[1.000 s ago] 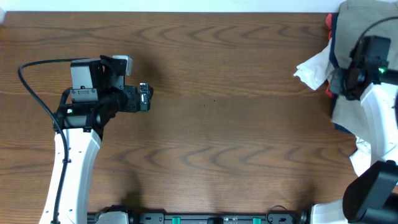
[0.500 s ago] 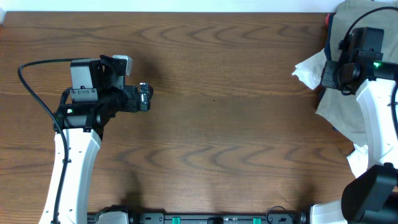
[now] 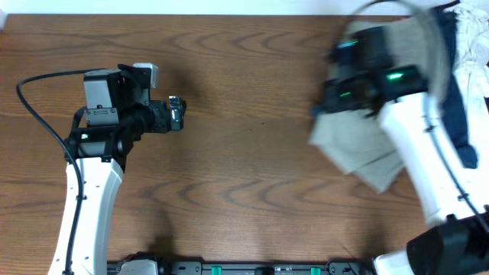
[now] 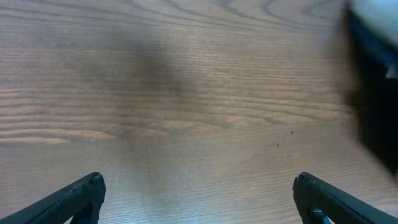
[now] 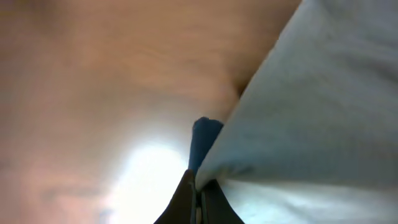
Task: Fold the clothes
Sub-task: 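Pull the khaki shorts left onto the table center with right gripper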
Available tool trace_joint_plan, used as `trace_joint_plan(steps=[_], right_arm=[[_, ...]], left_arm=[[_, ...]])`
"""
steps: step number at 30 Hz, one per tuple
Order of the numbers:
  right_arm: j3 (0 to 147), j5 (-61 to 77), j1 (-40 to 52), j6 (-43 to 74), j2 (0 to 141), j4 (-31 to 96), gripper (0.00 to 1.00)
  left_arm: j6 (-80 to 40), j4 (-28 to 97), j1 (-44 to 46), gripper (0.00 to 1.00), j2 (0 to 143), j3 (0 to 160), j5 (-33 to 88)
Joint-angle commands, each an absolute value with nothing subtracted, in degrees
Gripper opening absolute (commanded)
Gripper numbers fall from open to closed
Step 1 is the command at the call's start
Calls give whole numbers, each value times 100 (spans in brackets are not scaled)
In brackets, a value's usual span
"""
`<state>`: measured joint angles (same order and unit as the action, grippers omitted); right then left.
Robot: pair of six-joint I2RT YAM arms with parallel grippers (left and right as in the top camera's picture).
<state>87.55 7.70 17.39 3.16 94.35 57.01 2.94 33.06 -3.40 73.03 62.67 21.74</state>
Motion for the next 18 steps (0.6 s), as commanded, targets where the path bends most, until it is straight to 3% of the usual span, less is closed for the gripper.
trace_joint_plan(steps=[1, 3, 4, 7, 9, 11, 18], right_arm=[[8903, 1203, 2718, 204, 9347, 5778, 1], [8903, 1199, 3236, 204, 9378, 5787, 1], [8903, 1160, 3479, 204, 9395, 5769, 7], [8903, 554, 3909, 419, 9400, 5745, 54], [8927, 106, 3924, 646, 9397, 5739, 69], [8997, -132, 3715, 683, 9397, 5743, 78], [9258, -185, 1881, 681, 9402, 5472, 88]], left_arm=[[220, 3293, -475, 98, 7330, 6364, 2202], [220, 3293, -587, 98, 7328, 6364, 2202], [204, 3295, -637, 98, 7328, 6364, 2202], [137, 3310, -819, 98, 7323, 6364, 2204], [137, 3339, -913, 98, 7321, 6364, 2204], [139, 3378, -1000, 98, 7317, 6364, 2202], [141, 3422, -1081, 98, 7319, 6361, 2187]])
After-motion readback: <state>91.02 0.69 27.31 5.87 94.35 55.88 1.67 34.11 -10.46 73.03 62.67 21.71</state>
